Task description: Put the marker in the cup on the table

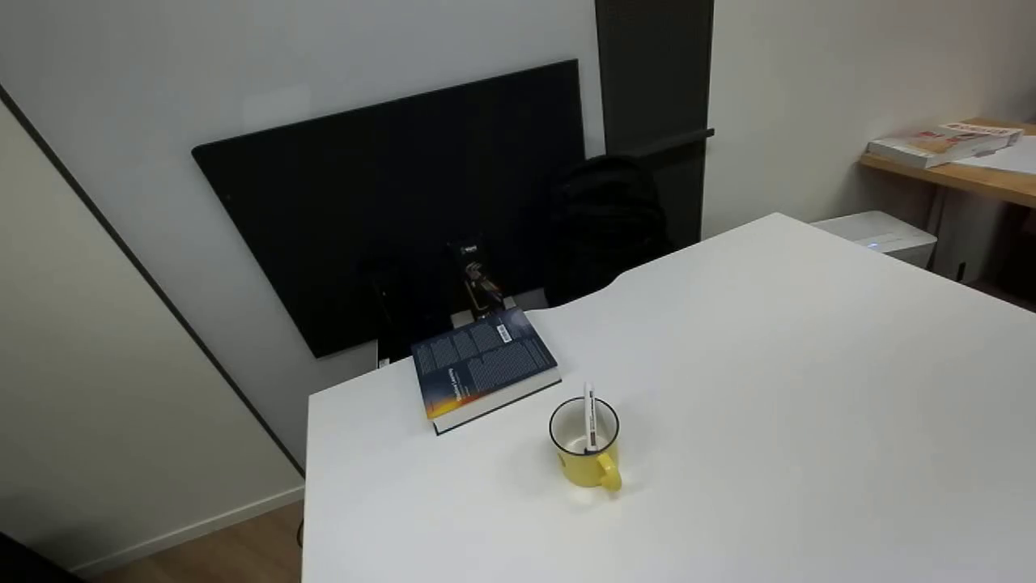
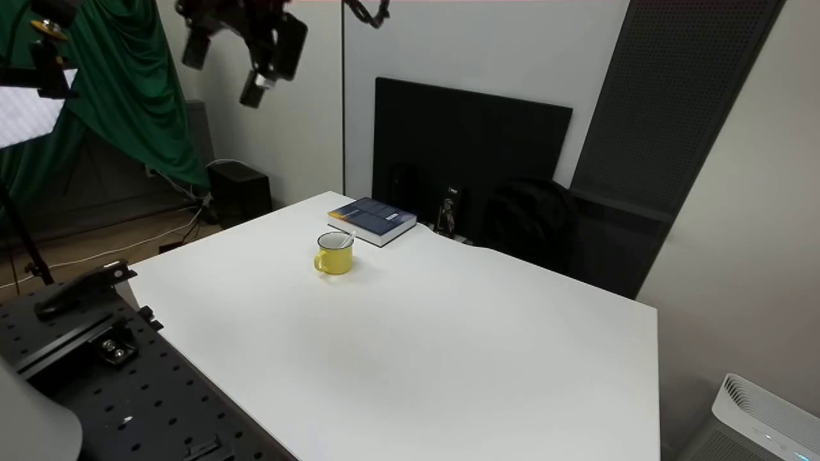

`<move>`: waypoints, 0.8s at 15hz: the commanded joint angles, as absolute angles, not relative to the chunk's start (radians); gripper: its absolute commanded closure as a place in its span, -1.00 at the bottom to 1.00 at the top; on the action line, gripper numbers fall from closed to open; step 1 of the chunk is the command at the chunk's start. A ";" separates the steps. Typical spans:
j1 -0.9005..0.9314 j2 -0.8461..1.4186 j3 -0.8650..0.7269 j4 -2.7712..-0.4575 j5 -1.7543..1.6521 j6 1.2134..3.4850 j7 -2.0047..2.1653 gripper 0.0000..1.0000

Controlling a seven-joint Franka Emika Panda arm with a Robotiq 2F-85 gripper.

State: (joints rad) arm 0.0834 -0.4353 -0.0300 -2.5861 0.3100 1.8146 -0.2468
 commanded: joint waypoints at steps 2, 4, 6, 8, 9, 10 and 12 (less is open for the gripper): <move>0.062 -0.162 -0.047 -2.519 0.320 2.054 -0.317 -1.00; 0.056 -0.060 -0.045 -2.482 0.328 2.154 -0.336 -1.00; 0.050 0.044 -0.037 -2.422 0.328 2.216 -0.340 -1.00; 0.040 0.161 -0.026 -2.332 0.323 2.252 -0.316 -1.00; 0.033 0.211 -0.020 -2.288 0.322 2.255 -0.307 -1.00; 0.028 0.265 -0.013 -2.235 0.313 2.258 -0.289 -1.00; 0.016 0.355 0.002 -2.143 0.305 2.238 -0.263 -1.00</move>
State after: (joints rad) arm 0.0427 0.2021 -0.0261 -2.3068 0.3154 2.2683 -0.3196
